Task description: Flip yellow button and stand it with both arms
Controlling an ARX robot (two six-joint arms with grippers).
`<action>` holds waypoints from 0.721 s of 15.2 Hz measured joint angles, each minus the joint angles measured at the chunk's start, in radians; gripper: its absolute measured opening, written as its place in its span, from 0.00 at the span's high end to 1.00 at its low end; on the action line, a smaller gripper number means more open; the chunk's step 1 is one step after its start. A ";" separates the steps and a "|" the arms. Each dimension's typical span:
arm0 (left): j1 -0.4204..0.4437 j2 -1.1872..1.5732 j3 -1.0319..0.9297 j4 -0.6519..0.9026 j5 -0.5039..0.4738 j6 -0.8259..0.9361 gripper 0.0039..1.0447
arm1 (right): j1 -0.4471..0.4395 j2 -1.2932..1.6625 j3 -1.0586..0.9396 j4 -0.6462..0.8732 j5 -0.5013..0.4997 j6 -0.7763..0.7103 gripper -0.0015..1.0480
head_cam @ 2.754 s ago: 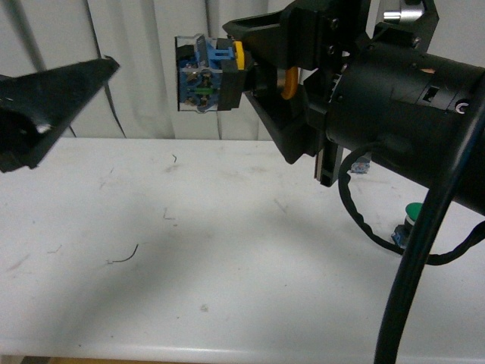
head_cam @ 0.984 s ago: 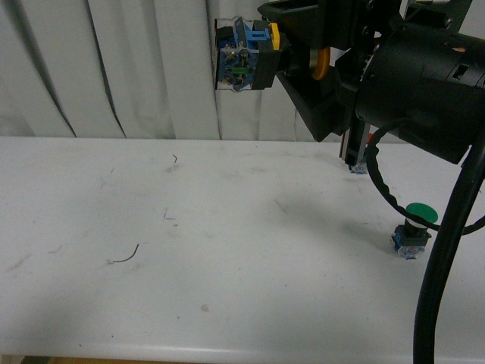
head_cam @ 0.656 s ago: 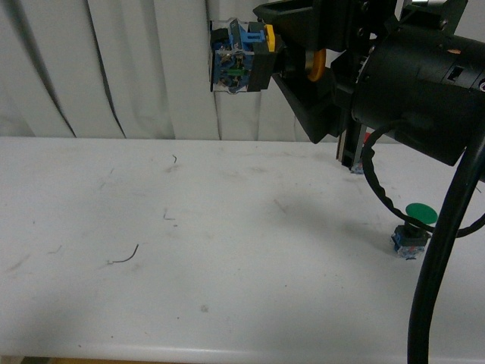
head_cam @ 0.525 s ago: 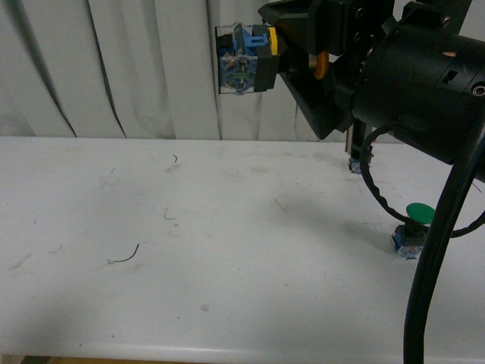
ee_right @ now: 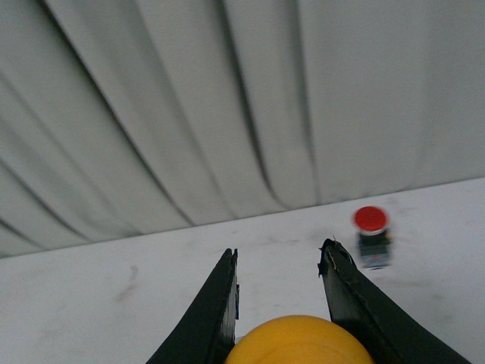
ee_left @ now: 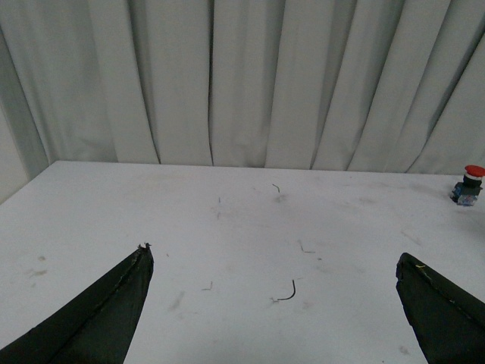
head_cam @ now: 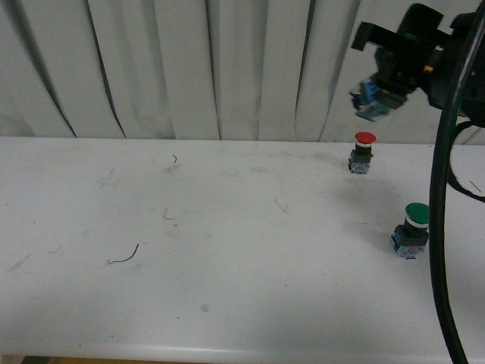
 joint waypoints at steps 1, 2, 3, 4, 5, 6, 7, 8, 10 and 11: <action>0.000 0.000 0.000 0.000 0.000 0.000 0.06 | -0.027 0.000 0.001 -0.008 0.038 -0.076 0.69; 0.000 0.000 0.000 0.000 0.000 0.000 0.06 | -0.050 0.000 0.008 -0.030 0.052 -0.131 0.69; 0.000 0.000 0.000 0.000 0.000 0.000 0.06 | -0.064 0.000 0.021 -0.049 0.062 -0.166 0.69; 0.000 0.000 0.000 0.000 0.000 0.000 0.06 | -0.081 0.003 0.048 -0.074 0.070 -0.197 0.69; 0.000 0.000 0.000 0.000 0.000 0.000 0.06 | -0.096 0.017 0.091 -0.108 0.075 -0.219 0.69; 0.000 0.000 0.000 0.000 0.000 0.000 0.06 | -0.109 0.035 0.128 -0.143 0.075 -0.227 0.69; 0.000 0.000 0.000 0.000 0.000 0.000 0.06 | -0.127 0.068 0.173 -0.194 0.072 -0.233 0.69; 0.000 0.000 0.000 0.000 0.000 0.000 0.06 | -0.142 0.114 0.225 -0.248 0.066 -0.237 0.69; 0.000 0.000 0.000 0.000 0.000 0.000 0.06 | -0.161 0.215 0.335 -0.332 0.061 -0.260 0.69; 0.000 0.000 0.000 0.000 0.000 0.000 0.06 | -0.172 0.269 0.405 -0.376 0.062 -0.281 0.69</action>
